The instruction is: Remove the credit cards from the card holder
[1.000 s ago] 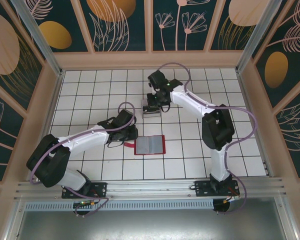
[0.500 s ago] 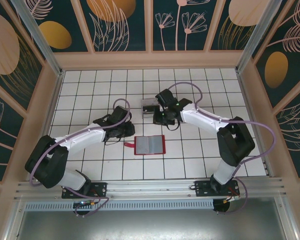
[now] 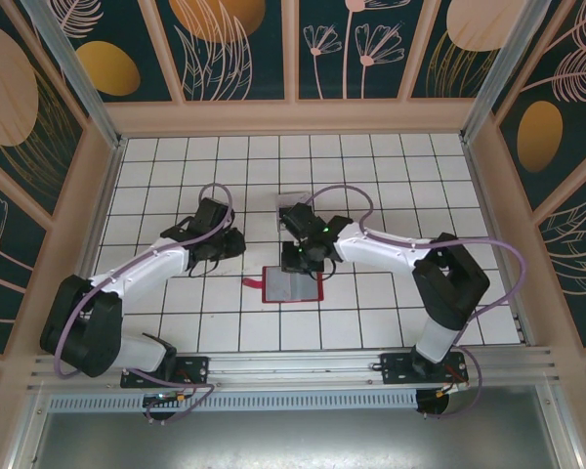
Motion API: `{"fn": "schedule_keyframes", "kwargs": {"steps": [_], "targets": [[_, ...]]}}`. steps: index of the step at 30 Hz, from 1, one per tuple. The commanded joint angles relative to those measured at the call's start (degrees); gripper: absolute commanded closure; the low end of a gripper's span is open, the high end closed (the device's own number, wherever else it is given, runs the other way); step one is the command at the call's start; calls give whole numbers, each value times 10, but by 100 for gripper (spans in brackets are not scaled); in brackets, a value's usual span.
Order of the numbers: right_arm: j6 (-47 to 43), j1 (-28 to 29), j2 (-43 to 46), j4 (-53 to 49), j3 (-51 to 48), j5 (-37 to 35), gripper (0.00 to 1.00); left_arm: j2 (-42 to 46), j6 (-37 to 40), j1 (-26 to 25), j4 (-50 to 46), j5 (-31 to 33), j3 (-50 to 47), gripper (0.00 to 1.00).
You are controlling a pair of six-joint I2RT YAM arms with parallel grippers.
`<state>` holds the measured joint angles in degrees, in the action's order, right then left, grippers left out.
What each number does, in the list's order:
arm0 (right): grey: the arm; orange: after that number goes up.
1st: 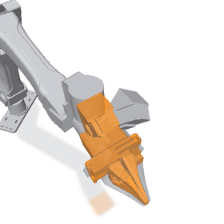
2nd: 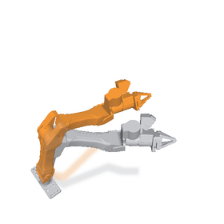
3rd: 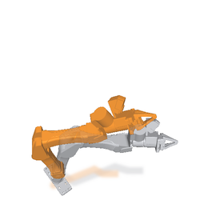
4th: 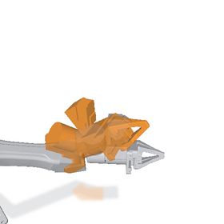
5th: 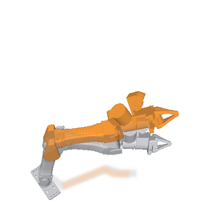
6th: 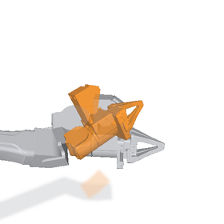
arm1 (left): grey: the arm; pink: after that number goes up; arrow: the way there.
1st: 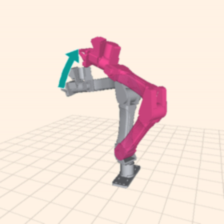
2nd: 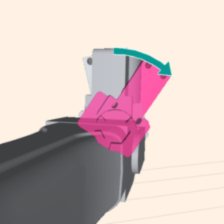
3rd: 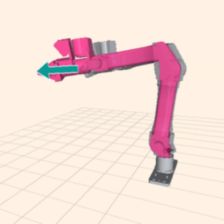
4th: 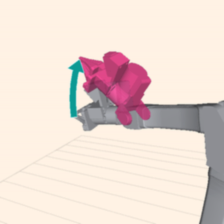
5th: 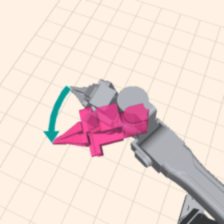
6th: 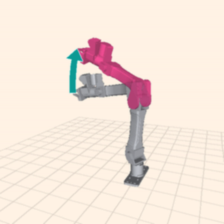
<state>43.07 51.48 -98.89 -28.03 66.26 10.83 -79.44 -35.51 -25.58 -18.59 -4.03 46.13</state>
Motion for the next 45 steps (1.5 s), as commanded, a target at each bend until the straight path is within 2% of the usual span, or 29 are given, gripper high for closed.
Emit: {"fn": "schedule_keyframes", "kwargs": {"steps": [1, 10, 20, 45], "targets": [[26, 15, -25, 9, 18, 7, 86, 24, 30, 29, -29, -5, -5, 78], [27, 33, -81, 5, 63, 19, 83, 47, 65, 80, -40, -6, -18, 78], [24, 49, -132, -4, 107, 32, 81, 56, 70, 80, -32, -12, -29, 78], [25, 56, -154, -41, 109, -1, 80, 55, 73, 81, -30, -19, -31, 77]]}}
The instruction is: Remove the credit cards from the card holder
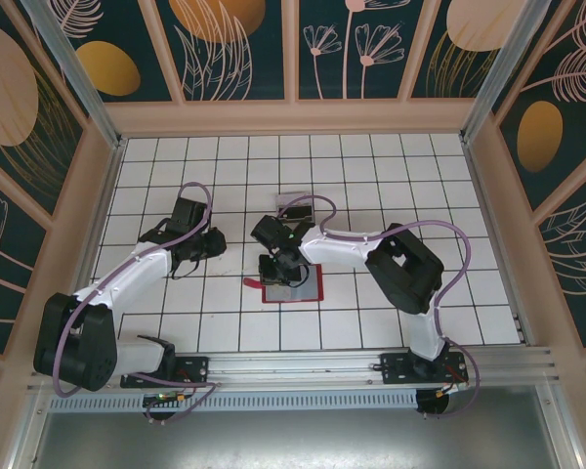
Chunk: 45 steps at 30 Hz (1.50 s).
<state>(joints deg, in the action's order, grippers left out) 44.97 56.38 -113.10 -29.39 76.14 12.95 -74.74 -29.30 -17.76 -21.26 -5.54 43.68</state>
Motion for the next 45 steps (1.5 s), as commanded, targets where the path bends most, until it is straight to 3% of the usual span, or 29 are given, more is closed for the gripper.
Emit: {"fn": "schedule_keyframes", "kwargs": {"steps": [1, 45], "targets": [[6, 8, -14, -32, 11, -27, 80, 8, 11, 2, -3, -4, -7, 77], [7, 40, -35, -246, 114, -219, 63, -26, 22, 2, -5, -28, 18, 76]]}}
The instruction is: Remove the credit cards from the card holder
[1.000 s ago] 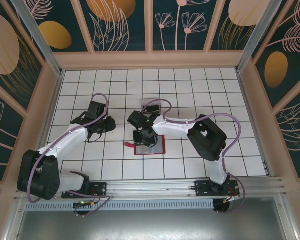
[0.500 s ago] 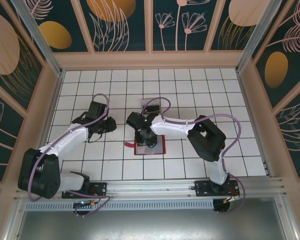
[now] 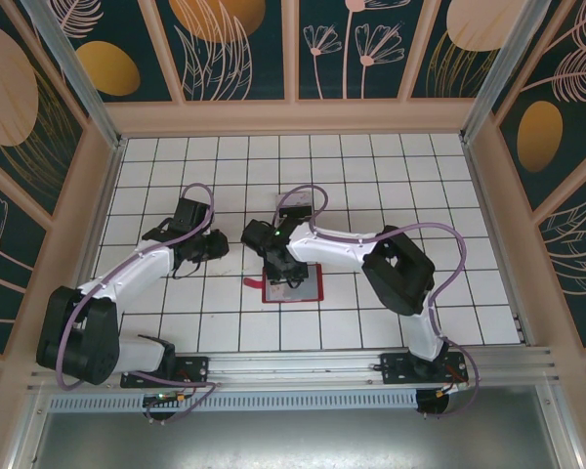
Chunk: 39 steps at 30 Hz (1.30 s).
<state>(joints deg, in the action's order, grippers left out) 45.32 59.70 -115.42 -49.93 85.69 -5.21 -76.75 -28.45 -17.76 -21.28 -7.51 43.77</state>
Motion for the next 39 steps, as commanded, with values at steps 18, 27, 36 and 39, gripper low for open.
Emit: {"fn": "schedule_keyframes", "kwargs": {"steps": [18, 27, 36, 39], "targets": [[20, 9, 3, -91, 20, -84, 57, -8, 14, 2, -5, -15, 22, 76], [33, 5, 18, -105, -4, -101, 56, -19, 14, 2, -5, -29, 26, 76], [42, -6, 44, -113, -40, -118, 56, -27, 11, 1, -5, -51, 30, 76], [44, -11, 53, -111, -55, -120, 56, -29, 0, -1, 2, -65, 24, 76]]}}
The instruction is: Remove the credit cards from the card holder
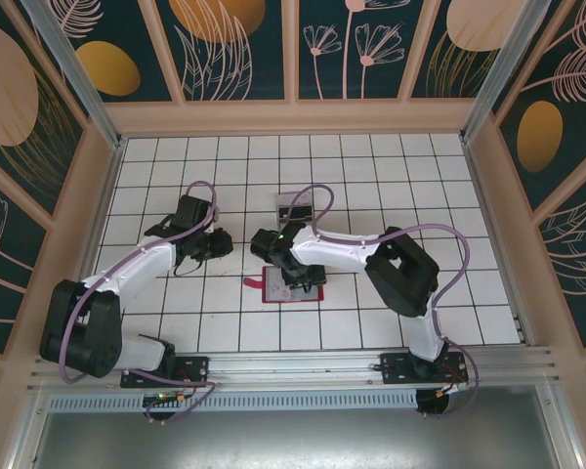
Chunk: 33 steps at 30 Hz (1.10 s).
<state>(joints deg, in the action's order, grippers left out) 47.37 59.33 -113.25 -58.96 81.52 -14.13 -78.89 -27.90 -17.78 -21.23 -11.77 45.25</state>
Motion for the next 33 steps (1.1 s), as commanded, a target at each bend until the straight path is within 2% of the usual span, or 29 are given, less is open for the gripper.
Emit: {"fn": "schedule_keyframes", "kwargs": {"steps": [1, 9, 23, 28, 33], "targets": [[23, -8, 36, -20, -19, -31, 56, -8, -10, -3, 5, -25, 8, 76], [19, -25, 63, -1, -48, -24, 56, -19, -41, -50, 17, -23, 5, 76], [-6, -96, 188, 293, -204, 223, 64, -17, -129, -154, 46, -20, -8, 78], [-8, -106, 187, 342, -223, 272, 69, -21, -154, -179, 54, -18, -20, 79], [-12, -108, 175, 360, -227, 291, 77, -30, -168, -205, 52, -8, -20, 80]]}}
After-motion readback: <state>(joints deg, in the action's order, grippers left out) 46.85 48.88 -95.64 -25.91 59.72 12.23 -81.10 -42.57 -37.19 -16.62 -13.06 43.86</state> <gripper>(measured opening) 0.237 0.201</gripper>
